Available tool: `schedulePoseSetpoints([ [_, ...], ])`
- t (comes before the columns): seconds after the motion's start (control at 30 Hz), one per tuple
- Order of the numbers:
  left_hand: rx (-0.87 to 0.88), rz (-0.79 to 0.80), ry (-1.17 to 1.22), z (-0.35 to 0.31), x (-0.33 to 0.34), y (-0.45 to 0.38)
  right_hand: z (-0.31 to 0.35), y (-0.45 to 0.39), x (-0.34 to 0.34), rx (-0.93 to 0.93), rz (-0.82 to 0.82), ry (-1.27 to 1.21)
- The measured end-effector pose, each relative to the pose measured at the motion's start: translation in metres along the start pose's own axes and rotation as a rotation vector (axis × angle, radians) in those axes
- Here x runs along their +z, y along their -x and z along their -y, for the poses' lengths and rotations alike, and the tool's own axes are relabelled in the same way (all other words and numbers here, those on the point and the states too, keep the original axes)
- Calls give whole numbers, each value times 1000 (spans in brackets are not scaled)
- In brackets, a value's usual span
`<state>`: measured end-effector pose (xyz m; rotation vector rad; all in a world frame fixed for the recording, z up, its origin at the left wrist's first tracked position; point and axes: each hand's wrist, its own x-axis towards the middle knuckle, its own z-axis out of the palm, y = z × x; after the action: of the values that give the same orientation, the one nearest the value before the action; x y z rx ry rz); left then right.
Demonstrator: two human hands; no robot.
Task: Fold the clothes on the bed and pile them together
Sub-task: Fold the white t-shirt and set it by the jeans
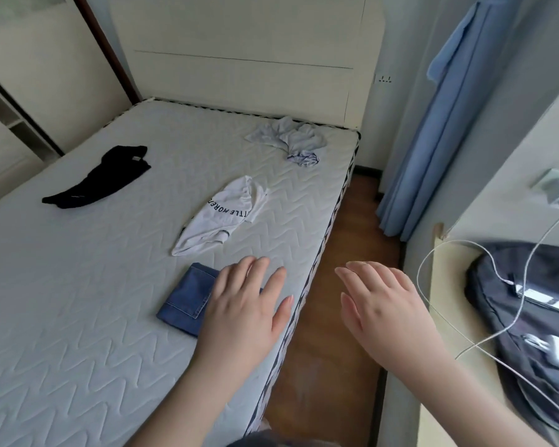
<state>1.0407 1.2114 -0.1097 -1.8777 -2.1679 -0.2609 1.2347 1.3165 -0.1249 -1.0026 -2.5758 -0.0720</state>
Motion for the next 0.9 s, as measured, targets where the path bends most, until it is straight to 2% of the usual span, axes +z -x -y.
schedulePoseSetpoints([
  [0.17,21,84,-8,-2,22,-30,-27,-21,16,21,21,-14],
  [0.4,-6,176,8,32,59,-92,-49,-87,50,14,88,-18],
  [0.63,15,214,-3,74,82,-162,-63,-161,77,15,104,18],
  [0.9,-3,221,-11,79,108,-227,-96,-225,101,-14,173,38],
])
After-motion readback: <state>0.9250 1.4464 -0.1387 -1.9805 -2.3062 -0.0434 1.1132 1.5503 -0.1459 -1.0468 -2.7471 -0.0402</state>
